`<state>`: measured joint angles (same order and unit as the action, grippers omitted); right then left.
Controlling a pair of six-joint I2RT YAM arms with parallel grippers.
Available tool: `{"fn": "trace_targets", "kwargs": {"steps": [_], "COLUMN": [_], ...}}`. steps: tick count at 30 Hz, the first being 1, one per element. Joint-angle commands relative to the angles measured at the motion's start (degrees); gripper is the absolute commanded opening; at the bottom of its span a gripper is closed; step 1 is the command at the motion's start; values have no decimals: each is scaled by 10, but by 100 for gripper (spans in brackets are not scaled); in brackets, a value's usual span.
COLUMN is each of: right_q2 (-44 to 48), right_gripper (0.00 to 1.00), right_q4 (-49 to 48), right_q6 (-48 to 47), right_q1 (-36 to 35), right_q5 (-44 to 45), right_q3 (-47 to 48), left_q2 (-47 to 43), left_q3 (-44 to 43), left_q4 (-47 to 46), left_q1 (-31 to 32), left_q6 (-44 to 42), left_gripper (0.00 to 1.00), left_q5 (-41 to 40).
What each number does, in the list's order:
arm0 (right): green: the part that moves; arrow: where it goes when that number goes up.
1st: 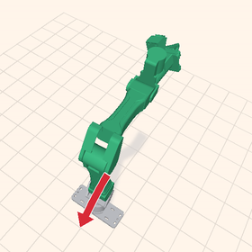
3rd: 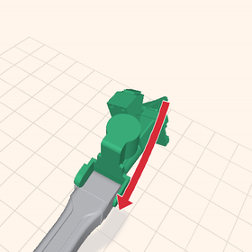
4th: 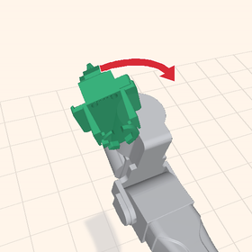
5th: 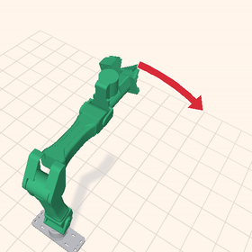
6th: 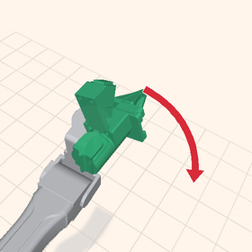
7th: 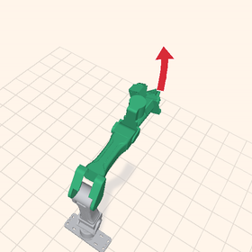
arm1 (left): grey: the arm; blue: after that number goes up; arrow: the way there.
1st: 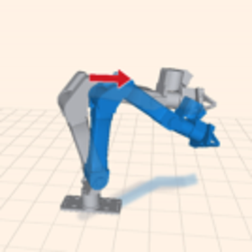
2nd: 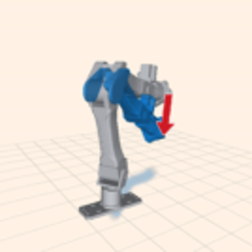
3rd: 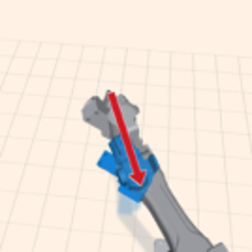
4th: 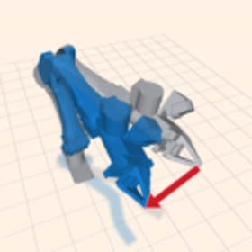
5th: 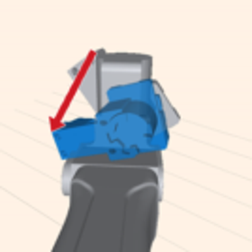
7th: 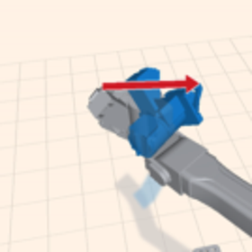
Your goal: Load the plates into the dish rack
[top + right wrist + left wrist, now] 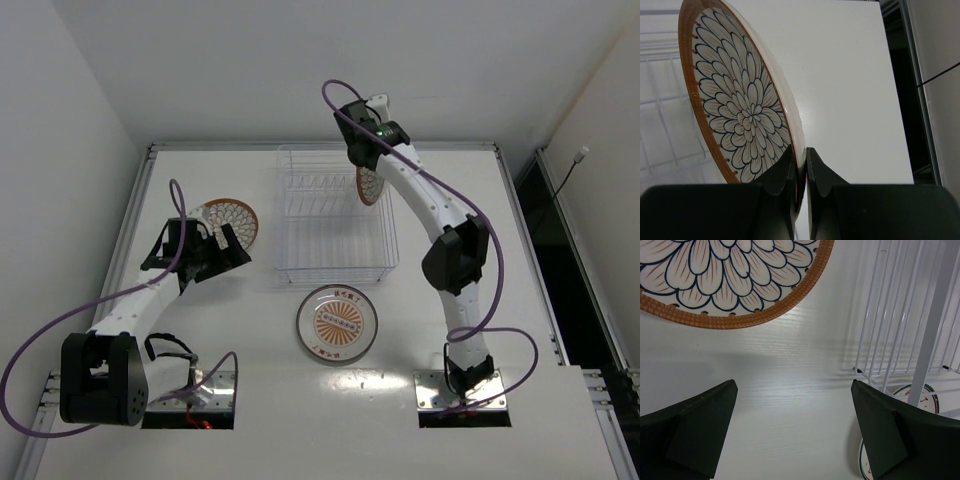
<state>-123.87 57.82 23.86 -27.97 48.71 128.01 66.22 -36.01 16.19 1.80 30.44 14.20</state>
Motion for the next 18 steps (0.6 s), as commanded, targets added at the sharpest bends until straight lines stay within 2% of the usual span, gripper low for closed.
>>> {"fn": "trace_targets", "kwargs": {"steps": [1, 18], "right_q2": [-14, -82], "right_gripper": [0, 1], "right_q4": [0, 12], "right_q6": [-21, -47], "right_q1": [-11, -65], "right_q5": [80, 106], "right_q3": [35, 34], "left_q2": [0, 0], "left_q3": [-10, -10], "left_q4": [-18, -18], "left_q1": [5, 10], "left_q6": [-6, -6], "left_gripper": [97, 97], "left_q5": [3, 3]}}
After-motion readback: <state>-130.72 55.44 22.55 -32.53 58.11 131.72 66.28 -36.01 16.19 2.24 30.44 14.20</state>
